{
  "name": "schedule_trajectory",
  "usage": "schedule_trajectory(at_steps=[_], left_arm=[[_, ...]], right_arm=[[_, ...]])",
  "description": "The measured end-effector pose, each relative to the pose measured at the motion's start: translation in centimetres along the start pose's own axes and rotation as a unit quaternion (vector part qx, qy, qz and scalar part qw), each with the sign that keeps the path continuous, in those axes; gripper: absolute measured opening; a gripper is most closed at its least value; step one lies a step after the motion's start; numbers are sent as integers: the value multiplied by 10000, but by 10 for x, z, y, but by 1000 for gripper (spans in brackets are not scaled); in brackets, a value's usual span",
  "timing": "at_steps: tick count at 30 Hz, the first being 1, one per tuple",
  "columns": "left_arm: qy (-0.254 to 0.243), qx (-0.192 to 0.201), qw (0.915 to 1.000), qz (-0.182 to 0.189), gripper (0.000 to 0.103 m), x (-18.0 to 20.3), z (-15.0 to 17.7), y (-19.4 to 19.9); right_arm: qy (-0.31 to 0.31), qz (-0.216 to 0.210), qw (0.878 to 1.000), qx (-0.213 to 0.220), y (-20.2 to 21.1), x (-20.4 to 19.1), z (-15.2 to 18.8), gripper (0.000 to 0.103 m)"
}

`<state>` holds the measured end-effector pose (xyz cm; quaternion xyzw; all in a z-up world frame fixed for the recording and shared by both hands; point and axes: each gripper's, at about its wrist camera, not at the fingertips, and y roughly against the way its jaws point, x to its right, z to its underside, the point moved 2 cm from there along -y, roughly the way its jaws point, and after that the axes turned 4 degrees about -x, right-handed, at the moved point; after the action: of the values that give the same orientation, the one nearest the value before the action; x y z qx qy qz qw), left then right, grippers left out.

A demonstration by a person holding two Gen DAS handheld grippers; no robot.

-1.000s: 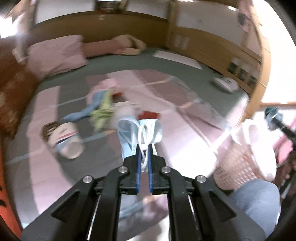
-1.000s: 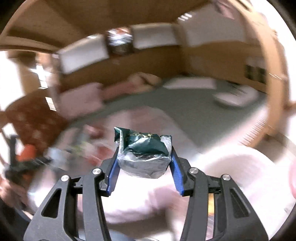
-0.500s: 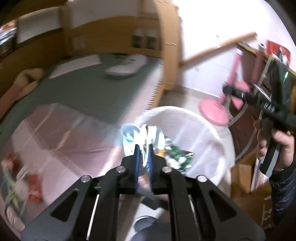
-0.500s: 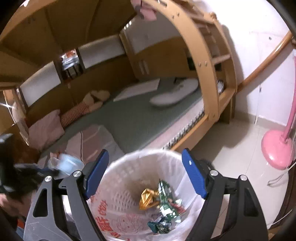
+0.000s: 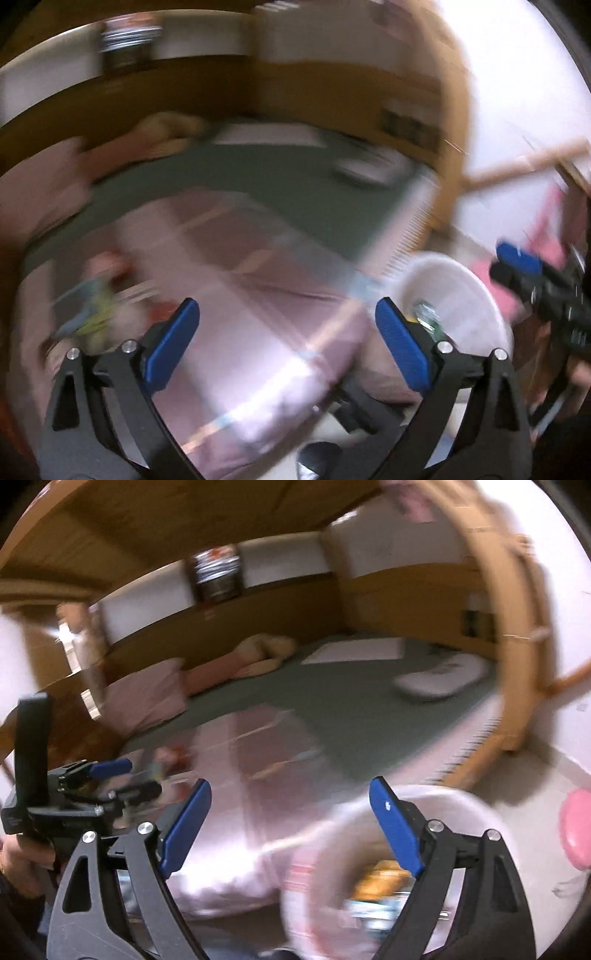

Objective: Collect trash
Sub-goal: 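Return both tools over the trash on the bed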

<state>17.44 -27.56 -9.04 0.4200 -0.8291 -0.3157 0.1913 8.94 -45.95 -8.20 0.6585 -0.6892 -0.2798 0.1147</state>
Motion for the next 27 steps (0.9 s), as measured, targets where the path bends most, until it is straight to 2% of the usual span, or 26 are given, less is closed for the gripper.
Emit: schedule_trajectory(at_steps=[1,2,3,5,7,9,11,13,15,18,21,24,27], left_arm=[[450,164,9979,-426,96,-38,7,16],[678,255,9954,-631,96,-59,7,27],[1024,418,9891,-969,96,-90,15,45],[1360,641,9788,-1393,97,-126,28,69],[1533,814,9680,-1812,98,-155,50,94],[1661,881,9589,-2123,98,-179,76,107],[1768,823,9542,-2267,98,-193,96,112],[1976,798,9485,-2344,98,-208,115,105],[2137,623,9498,-2199,98,-214,130,88],[2148,304,9495,-2266,98,-216,133,61],[2187,367,9510,-2156,98,-212,130,48],[1957,259,9529,-2304,98,-205,129,36],[1946,201,9538,-2281,98,-202,130,31]], right_arm=[[100,-74,9999,-10,-10,-21,-4,85],[262,-186,9995,-16,-22,-51,-10,86],[504,-375,9980,30,-36,-88,-16,86],[1020,-540,9933,16,-60,-150,-22,88],[1345,-582,9892,0,-76,-189,-18,88],[1517,-515,9871,22,-87,-209,-6,89],[1610,-510,9856,-22,-99,-216,9,89],[1700,-687,9827,-273,-111,-221,22,89],[1711,-679,9824,-319,-117,-225,22,89],[1573,-661,9847,-356,-120,-224,20,89],[1468,-672,9861,-399,-120,-226,27,89],[1607,-727,9833,-458,-120,-230,32,90],[1584,-778,9832,-473,-120,-229,31,90]])
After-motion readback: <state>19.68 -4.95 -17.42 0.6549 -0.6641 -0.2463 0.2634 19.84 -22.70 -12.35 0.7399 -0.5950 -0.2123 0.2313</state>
